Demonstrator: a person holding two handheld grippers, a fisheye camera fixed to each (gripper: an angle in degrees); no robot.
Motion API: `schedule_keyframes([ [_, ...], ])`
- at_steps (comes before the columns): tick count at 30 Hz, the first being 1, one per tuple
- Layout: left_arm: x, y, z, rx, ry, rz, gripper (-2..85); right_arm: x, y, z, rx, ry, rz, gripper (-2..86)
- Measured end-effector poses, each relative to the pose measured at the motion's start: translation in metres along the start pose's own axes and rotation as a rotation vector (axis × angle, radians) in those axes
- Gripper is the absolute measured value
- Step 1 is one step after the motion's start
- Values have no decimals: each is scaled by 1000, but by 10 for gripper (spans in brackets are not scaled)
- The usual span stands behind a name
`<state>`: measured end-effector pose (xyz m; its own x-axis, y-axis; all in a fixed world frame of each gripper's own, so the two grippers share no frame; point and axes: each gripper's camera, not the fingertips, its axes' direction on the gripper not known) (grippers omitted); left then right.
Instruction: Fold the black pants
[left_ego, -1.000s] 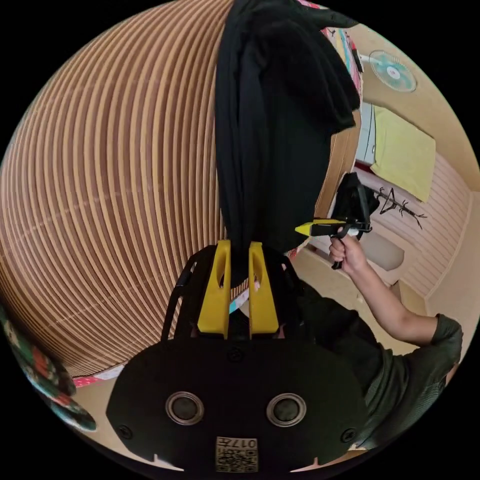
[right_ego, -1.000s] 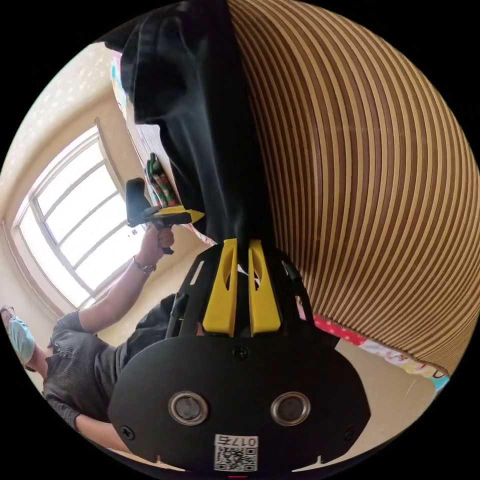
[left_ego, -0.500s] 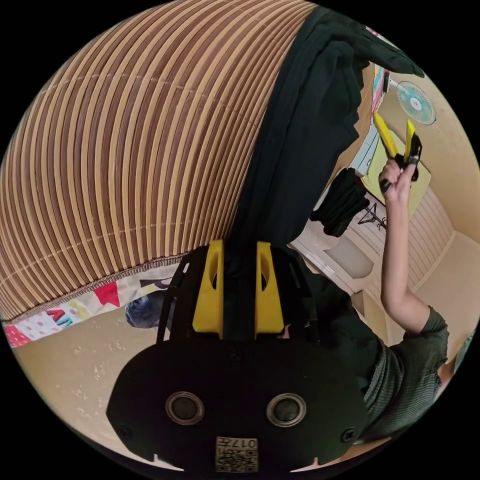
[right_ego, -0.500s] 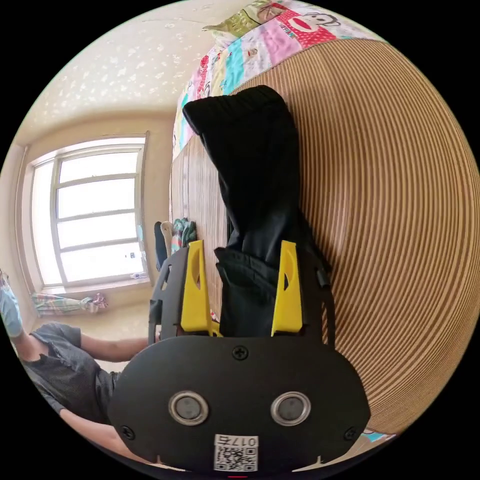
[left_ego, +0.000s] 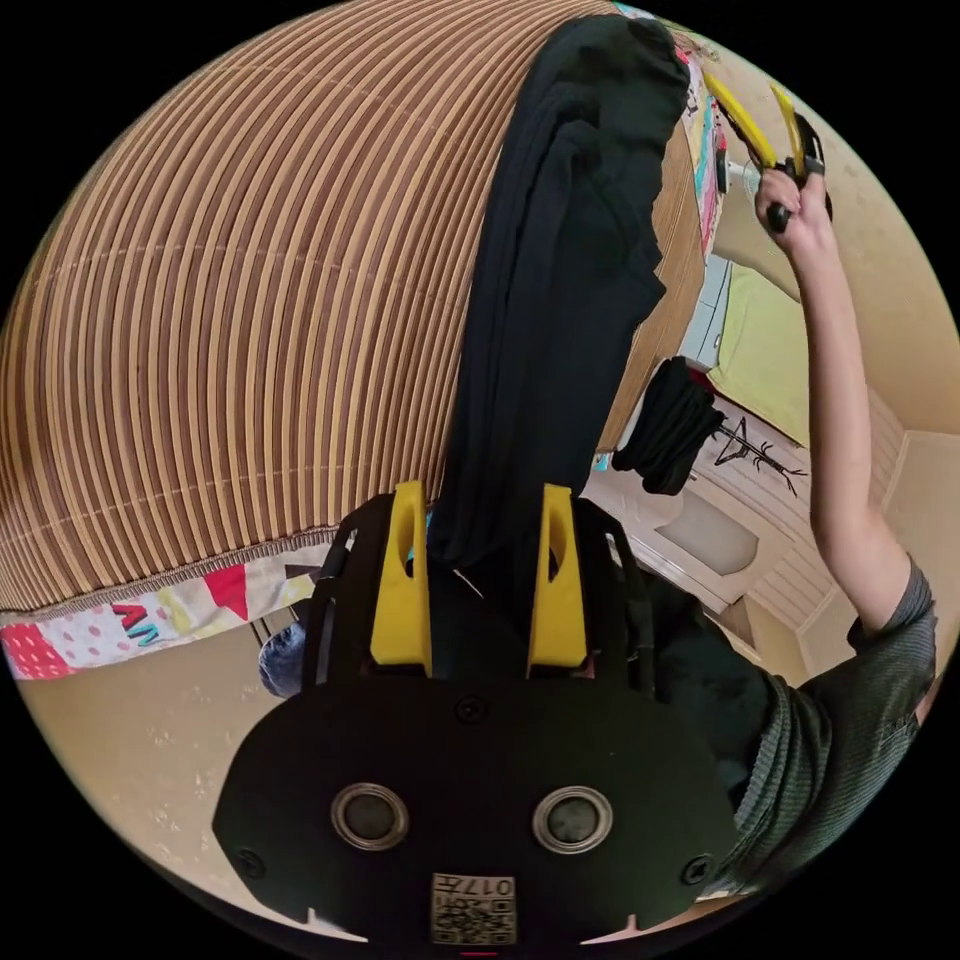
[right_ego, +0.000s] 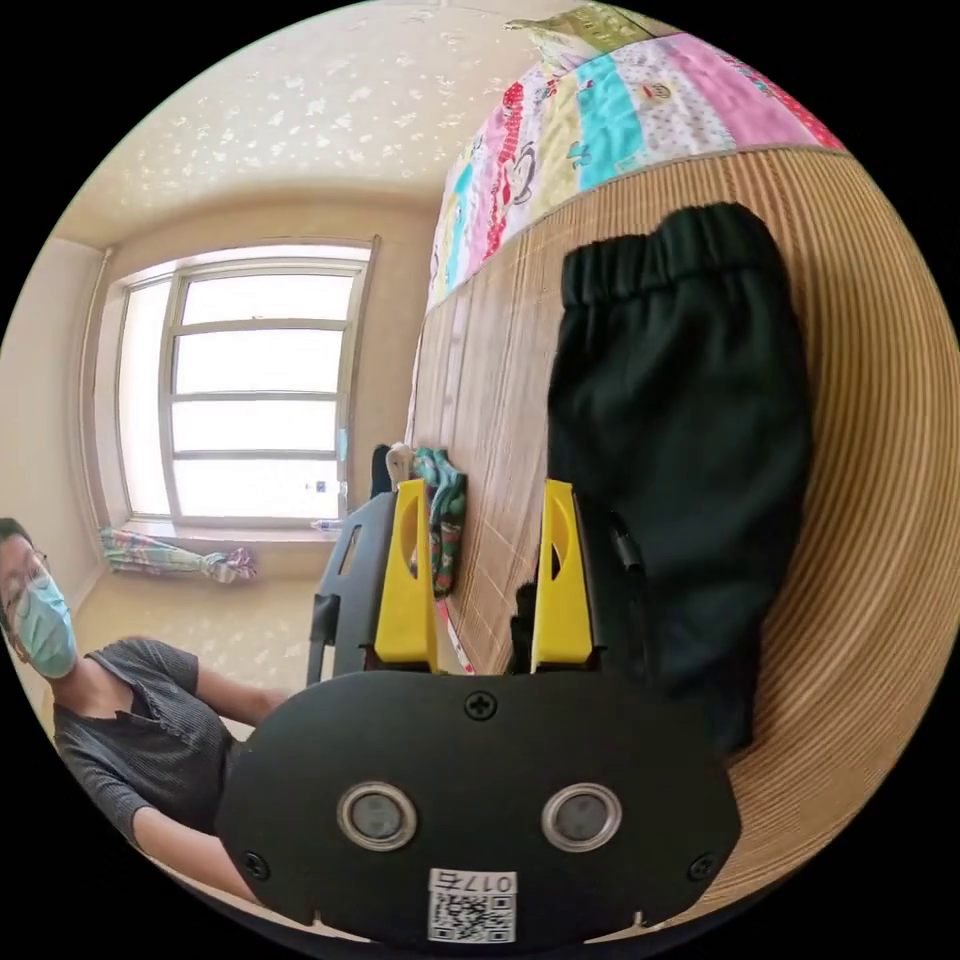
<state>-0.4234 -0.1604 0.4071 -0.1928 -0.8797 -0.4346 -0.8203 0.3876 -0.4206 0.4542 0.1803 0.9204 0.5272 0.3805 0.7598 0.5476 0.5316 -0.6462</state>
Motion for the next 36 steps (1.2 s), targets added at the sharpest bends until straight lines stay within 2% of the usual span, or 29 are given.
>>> schedule_keyframes([
  [5, 0, -8, 17, -135, -41, 54, 153, 33, 184, -30, -119, 251, 252, 164],
  [8, -6, -12, 22, -163, -88, 44, 121, 44, 273, -33, -146, 196, 387, 156],
  [13, -19, -17, 13, -193, -101, 24, 94, 45, 344, -11, -223, 187, 498, 165],
  [15, -20, -21, 10, -240, -67, 36, 71, 53, 347, 1, -263, 95, 508, 149],
  [16, -20, -22, 10, -252, -54, 33, 63, 56, 344, 9, -284, 1, 487, 121],
  [18, -21, -23, 8, -325, -20, 40, 53, 58, 342, 19, -349, -66, 470, 59],
  [20, -13, -19, 9, -445, 48, 115, 51, 61, 348, 20, -456, -270, 474, 35],
  [22, -6, -7, 9, -595, 174, 159, 51, 52, 359, 13, -530, -466, 481, 20],
  [24, 11, 13, -11, -696, 523, 213, 51, 29, 368, -4, -535, -646, 459, 9],
  [25, 16, 17, -20, -694, 619, 232, 52, 13, 371, -18, -507, -784, 451, 5],
  [26, 27, 21, -40, -652, 789, 271, 52, -3, 370, -32, -458, -911, 435, 2],
  [27, 37, 20, -61, -585, 893, 314, 52, -11, 366, -39, -434, -956, 422, 1],
  [28, 41, 18, -70, -554, 914, 335, 52, -26, 355, -48, -413, -1009, 405, 1],
  [33, 58, -52, -152, -252, 891, 461, 55, -41, 256, -76, -382, -916, 318, 5],
  [34, 57, -64, -159, -220, 904, 463, 56, -34, 224, -85, -312, -892, 315, 9],
  [36, 37, -119, -187, -38, 921, 388, 71, -26, 175, -95, -235, -824, 289, 21],
])
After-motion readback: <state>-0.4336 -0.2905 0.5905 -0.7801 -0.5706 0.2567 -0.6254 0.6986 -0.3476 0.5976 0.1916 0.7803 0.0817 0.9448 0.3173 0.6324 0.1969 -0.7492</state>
